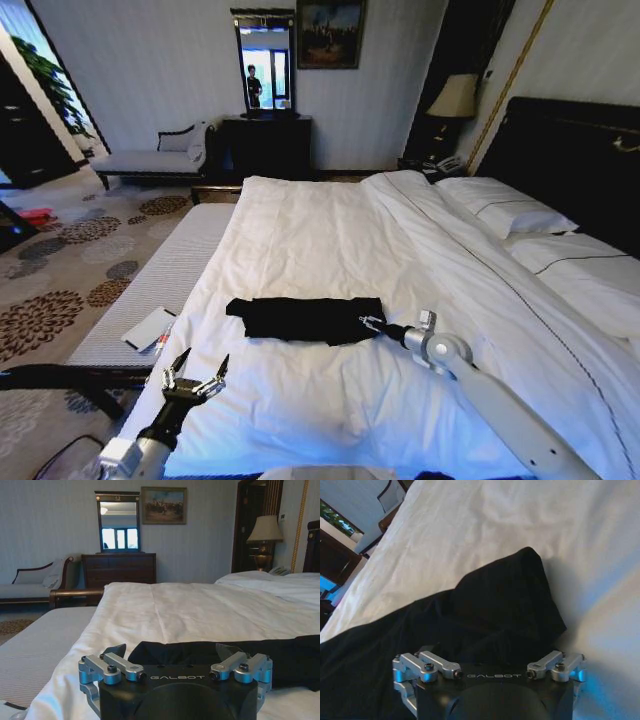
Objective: Fold the clothes on the bed.
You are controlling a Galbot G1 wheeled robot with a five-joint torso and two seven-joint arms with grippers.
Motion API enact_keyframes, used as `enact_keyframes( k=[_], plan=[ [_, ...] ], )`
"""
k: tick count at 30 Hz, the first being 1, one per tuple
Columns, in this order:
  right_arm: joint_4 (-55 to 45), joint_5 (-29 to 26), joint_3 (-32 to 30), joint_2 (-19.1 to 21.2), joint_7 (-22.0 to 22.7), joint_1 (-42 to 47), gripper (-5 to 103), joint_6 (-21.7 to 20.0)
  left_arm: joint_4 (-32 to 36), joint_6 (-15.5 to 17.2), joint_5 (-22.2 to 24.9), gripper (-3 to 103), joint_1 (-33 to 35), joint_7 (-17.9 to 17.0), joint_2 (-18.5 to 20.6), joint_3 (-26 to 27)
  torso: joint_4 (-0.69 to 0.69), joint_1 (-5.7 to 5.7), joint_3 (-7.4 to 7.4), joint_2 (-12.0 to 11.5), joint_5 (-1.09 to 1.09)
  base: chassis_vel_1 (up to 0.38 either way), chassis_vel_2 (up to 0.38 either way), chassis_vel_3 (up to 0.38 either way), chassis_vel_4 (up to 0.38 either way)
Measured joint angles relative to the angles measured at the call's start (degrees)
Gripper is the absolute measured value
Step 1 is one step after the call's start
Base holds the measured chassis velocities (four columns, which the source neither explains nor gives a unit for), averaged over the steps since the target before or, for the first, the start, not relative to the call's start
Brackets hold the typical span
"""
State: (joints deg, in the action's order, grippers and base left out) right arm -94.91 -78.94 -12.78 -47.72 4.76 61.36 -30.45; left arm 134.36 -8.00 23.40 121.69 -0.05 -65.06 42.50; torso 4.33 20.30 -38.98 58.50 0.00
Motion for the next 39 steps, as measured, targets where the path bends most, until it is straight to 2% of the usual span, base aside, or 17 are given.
enact_keyframes(
  k=[1, 4, 6, 7, 10, 14, 16, 20, 21, 22, 24, 27, 28, 30, 32, 36, 39],
  plan=[
    [0.0, 0.1, 0.0, 0.0, 0.0, 0.2, 99, 0.0, 0.0, 0.0, 0.0, 100, 0.0, 0.0, 0.0, 0.0, 0.00, 0.00, 0.00, 0.0, 0.00, 0.000, 0.000, 0.000, 0.000],
    [-1.5, 0.5, -0.3, -0.2, 0.3, 1.0, 84, 0.1, 0.0, 0.0, 0.0, 100, 0.0, 0.0, 0.0, 0.0, 0.01, 0.00, 0.00, 0.0, 0.00, 0.000, 0.000, 0.000, 0.000],
    [-1.7, 0.5, -0.3, -0.2, 0.3, 1.1, 84, 0.2, 0.0, 0.0, 0.0, 100, 0.0, 0.0, 0.0, 0.0, 0.01, 0.00, 0.00, 0.0, 0.00, 0.000, 0.000, 0.000, 0.000],
    [-2.3, 0.5, -0.4, -0.2, 0.5, 1.3, 73, 0.2, 0.0, 0.0, 0.0, 100, 0.0, 0.0, 0.0, 0.0, 0.00, 0.00, 0.00, 0.0, 0.00, 0.000, 0.000, 0.000, 0.000],
    [-2.8, 0.6, -0.5, -0.2, 0.8, 1.5, 68, 0.3, 0.0, 0.1, 0.0, 100, 0.0, 0.0, 0.0, 0.0, 0.00, 0.00, 0.00, 0.0, 0.00, 0.000, 0.000, 0.000, 0.000],
    [-3.8, 0.6, -1.0, -0.3, 1.2, 1.7, 45, 0.8, 0.0, 0.1, 0.0, 100, 0.0, -0.1, 0.0, 0.0, 0.00, 0.00, 0.00, 0.0, 0.00, 0.000, 0.000, 0.000, 0.000],
    [-4.0, 0.6, -1.1, -0.4, 1.4, 1.7, 45, 0.9, 0.0, 0.1, 0.0, 100, 0.0, -0.1, 0.0, 0.0, 0.00, 0.00, 0.00, 0.0, 0.00, 0.000, 0.000, 0.000, 0.000],
    [-5.6, 0.3, -2.2, -1.2, 2.7, 1.8, 24, 1.9, 0.0, 0.1, 0.0, 100, 0.0, -0.1, 0.0, 0.0, -0.01, 0.00, 0.00, 0.0, 0.00, 0.000, 0.000, 0.000, 0.000],
    [-5.6, 0.3, -2.2, -1.2, 2.7, 1.8, 24, 1.9, 0.0, 0.1, 0.0, 100, 0.0, -0.1, 0.0, 0.0, -0.01, 0.00, 0.00, 0.0, 0.00, 0.000, 0.000, 0.000, 0.000],
    [-6.3, 0.2, -2.9, -1.3, 3.1, 2.2, 18, 2.0, 0.0, 0.1, 0.0, 100, 0.0, -0.1, 0.0, 0.0, -0.02, 0.00, 0.00, 0.0, 0.00, 0.000, 0.000, 0.000, 0.000],
    [-6.7, 0.1, -3.3, -1.3, 3.2, 2.5, 18, 2.1, 0.0, 0.1, 0.0, 100, 0.0, -0.1, 0.0, 0.0, -0.02, 0.00, 0.00, 0.0, 0.00, 0.000, 0.000, 0.000, 0.000],
    [-8.2, 0.2, -4.7, -1.4, 3.4, 4.0, 5, 2.4, 0.0, 0.1, 0.0, 100, 0.0, -0.1, 0.0, 0.0, 0.05, 0.00, 0.00, 0.0, 0.00, 0.000, 0.000, 0.000, 0.000],
    [-7.9, 0.2, -3.6, -1.4, 3.4, 3.3, 5, 2.4, 0.0, 0.1, 0.0, 100, 0.0, -0.1, 0.0, 0.0, 0.07, -0.01, 0.00, 0.0, -0.02, 0.000, 0.000, 0.000, 0.000],
    [-7.2, 0.2, -2.1, -1.5, 2.9, 1.7, 5, 2.4, 0.0, 0.1, 0.0, 100, 0.0, -0.1, 0.0, 0.0, -0.03, -0.01, 0.00, 0.0, 0.02, 0.000, 0.000, 0.000, 0.000],
    [-7.1, 0.2, -2.1, -1.5, 2.7, 1.7, 5, 2.4, 0.0, 0.1, 0.0, 100, 0.0, -0.1, 0.0, 0.0, -0.05, -0.01, 0.00, 0.0, -0.01, 0.000, 0.000, 0.000, 0.000],
    [-7.9, 1.0, -3.3, -2.2, 2.5, 3.1, 5, 2.5, 0.0, 0.1, 0.0, 100, 0.0, -0.1, 0.0, 0.0, 0.03, -0.01, 0.00, 0.0, 0.01, 0.000, 0.000, 0.000, 0.000],
    [-8.6, 1.8, -4.7, -2.5, 2.4, 4.4, 5, 2.8, 0.0, 0.1, 0.0, 100, 0.0, -0.1, 0.0, 0.0, 0.00, -0.01, 0.00, 0.0, 0.01, 0.000, 0.000, 0.000, 0.000]
  ],
)
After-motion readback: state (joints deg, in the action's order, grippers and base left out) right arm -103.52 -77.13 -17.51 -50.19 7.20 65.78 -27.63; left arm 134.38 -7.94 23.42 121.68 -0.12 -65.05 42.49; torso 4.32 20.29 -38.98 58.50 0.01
